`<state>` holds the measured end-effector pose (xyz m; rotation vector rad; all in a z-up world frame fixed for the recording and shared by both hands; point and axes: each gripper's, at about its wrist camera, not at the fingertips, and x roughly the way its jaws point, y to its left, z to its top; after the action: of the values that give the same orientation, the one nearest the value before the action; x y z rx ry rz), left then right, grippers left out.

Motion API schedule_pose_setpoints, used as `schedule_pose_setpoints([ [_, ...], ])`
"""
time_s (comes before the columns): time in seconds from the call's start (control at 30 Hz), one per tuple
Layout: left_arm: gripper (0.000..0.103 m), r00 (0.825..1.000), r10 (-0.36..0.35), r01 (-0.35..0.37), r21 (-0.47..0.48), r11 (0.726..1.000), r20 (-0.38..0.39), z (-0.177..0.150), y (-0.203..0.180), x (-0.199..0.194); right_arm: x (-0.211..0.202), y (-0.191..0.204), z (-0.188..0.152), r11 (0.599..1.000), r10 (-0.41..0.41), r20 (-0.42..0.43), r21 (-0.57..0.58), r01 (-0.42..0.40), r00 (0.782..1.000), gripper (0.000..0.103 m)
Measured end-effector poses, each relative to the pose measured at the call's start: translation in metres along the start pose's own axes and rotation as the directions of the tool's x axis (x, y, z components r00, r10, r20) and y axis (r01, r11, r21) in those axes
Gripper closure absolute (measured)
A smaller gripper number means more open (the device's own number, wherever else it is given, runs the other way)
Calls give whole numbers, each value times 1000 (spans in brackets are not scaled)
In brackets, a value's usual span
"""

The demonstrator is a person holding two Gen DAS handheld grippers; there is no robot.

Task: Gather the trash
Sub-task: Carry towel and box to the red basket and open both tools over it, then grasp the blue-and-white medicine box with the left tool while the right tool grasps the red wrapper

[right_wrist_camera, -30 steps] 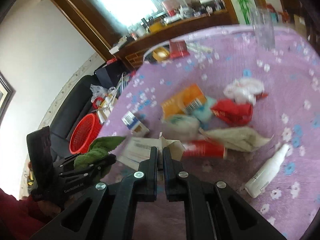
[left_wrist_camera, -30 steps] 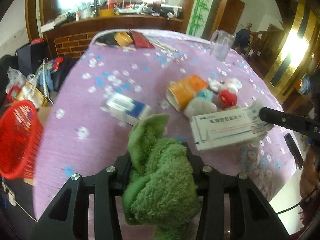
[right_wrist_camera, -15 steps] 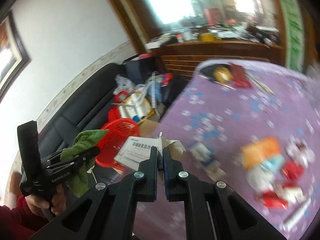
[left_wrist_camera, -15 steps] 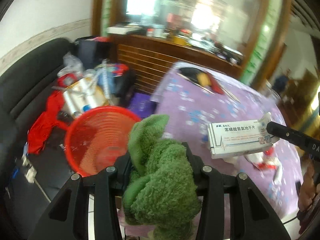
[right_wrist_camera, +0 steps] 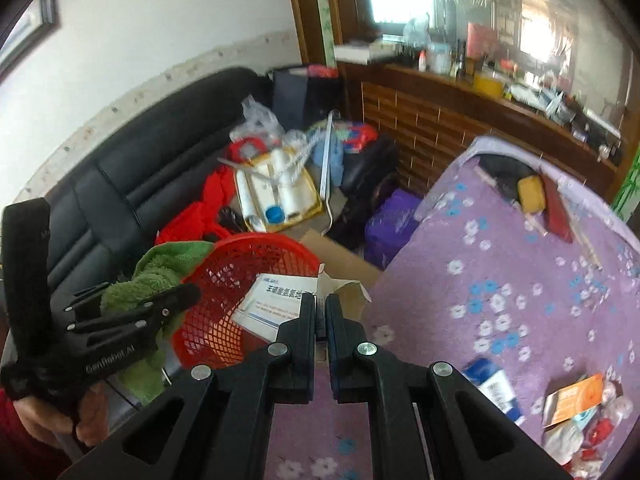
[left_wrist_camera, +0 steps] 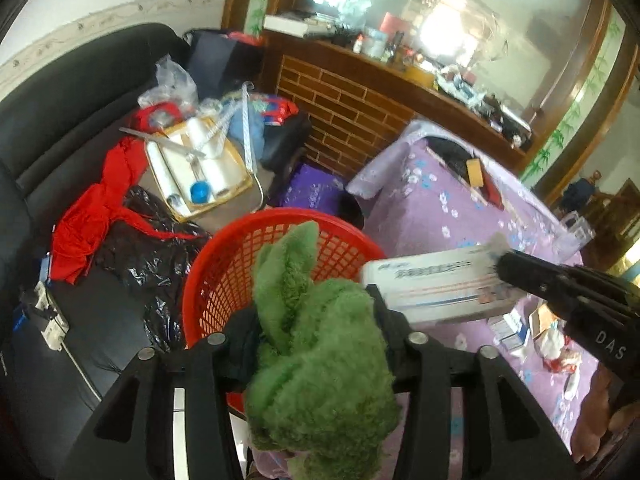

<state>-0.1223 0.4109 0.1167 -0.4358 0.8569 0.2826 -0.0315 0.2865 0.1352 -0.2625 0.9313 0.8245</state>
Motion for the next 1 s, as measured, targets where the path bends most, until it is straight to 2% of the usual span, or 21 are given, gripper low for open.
schedule_pose_setpoints([
  [0.1,48,1000,0,0,11,1000,-1,4,8,4,20,5,5,999,12,-18,33,-11,1000,92],
  [0.17,44,1000,-6,7,25,1000,-11,5,11,4,19,1,5,995,29,-25,96,-26,999,92],
  [0.3,43,998,-46,48,72,996,-31,4,0,-3,-13,-14,-8,988,-15,-8,153,16,1000,91],
  [0.4,43,998,-60,62,129,990,-19,-1,-23,-14,-46,-46,-34,969,-36,-33,242,43,999,90],
  [0.5,43,997,-82,83,149,985,-9,-6,-48,-23,-80,-78,-64,951,-52,-24,303,57,998,89],
  [0.6,43,996,-83,84,169,982,-12,-17,-86,-31,-119,-119,-100,928,-94,-6,362,90,996,87],
  [0.7,43,991,-123,131,212,969,-53,-32,-137,-35,-164,-168,-145,886,-140,19,449,116,990,86],
  [0.8,43,989,-124,140,258,956,-78,-50,-185,-32,-194,-202,-181,857,-138,23,503,107,990,85],
  [0.93,43,979,-160,185,219,958,-127,-76,-235,-37,-233,-251,-222,832,-159,12,540,127,987,79],
  [1.0,43,976,-157,189,229,955,-149,-87,-249,-41,-242,-268,-235,819,-154,13,561,120,988,76],
])
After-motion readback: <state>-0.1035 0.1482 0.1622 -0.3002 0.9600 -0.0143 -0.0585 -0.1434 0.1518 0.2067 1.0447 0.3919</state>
